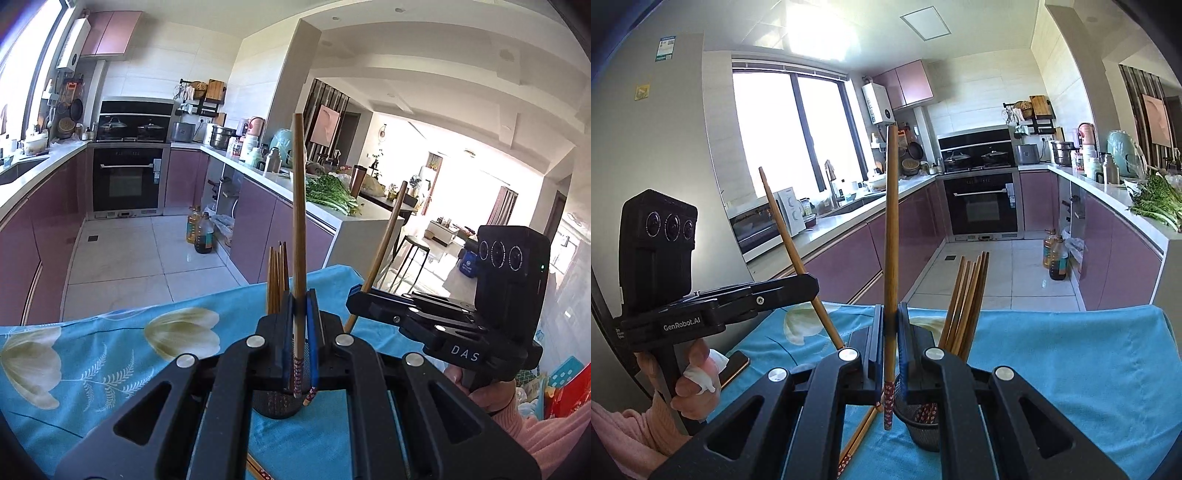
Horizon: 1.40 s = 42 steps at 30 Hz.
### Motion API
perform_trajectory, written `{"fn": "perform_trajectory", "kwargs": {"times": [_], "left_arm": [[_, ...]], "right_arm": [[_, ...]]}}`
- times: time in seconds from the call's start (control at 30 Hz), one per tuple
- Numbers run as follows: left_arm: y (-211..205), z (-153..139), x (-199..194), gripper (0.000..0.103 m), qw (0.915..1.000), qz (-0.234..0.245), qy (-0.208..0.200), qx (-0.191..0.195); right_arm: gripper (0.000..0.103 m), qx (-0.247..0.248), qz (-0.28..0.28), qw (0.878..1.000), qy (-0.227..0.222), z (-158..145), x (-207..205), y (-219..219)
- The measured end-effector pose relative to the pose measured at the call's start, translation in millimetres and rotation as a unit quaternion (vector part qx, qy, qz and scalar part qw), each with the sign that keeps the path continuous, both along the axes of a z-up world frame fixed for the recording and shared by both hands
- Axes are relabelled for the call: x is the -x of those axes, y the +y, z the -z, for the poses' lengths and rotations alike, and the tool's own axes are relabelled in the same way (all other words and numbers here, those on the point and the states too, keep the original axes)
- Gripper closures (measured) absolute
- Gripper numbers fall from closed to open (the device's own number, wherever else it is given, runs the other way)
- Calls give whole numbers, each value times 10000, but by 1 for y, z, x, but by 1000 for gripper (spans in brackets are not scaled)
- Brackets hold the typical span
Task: Organize utensils
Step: 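Carry the chopstick over the mesh holder and lower it inside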
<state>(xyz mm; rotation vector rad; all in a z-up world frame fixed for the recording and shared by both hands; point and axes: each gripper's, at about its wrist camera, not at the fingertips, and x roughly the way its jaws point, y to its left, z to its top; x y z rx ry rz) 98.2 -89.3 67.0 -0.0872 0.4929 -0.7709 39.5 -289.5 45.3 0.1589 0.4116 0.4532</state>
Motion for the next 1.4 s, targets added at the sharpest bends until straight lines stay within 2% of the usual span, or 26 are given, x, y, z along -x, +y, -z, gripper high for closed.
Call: {"fn": "perform_trajectory", "kwargs": {"times": [0.4, 0.93, 1.2, 1.4], "left_arm": [[-19, 6, -17, 95, 9997, -28, 38, -238], [-38, 35, -26, 95, 9960, 163, 340, -804], [-51, 49, -29, 95, 9905, 311, 540, -1228], [-58, 59, -39, 95, 9875, 344, 712, -1366]], "right_arm": [[97, 46, 172, 9998, 24, 3, -21, -3], [97, 153, 137, 9978, 635, 40, -42, 6], [97, 190, 110, 9949, 981, 56, -52, 8], [96, 224, 164, 9938, 1079, 60, -56, 9]]}}
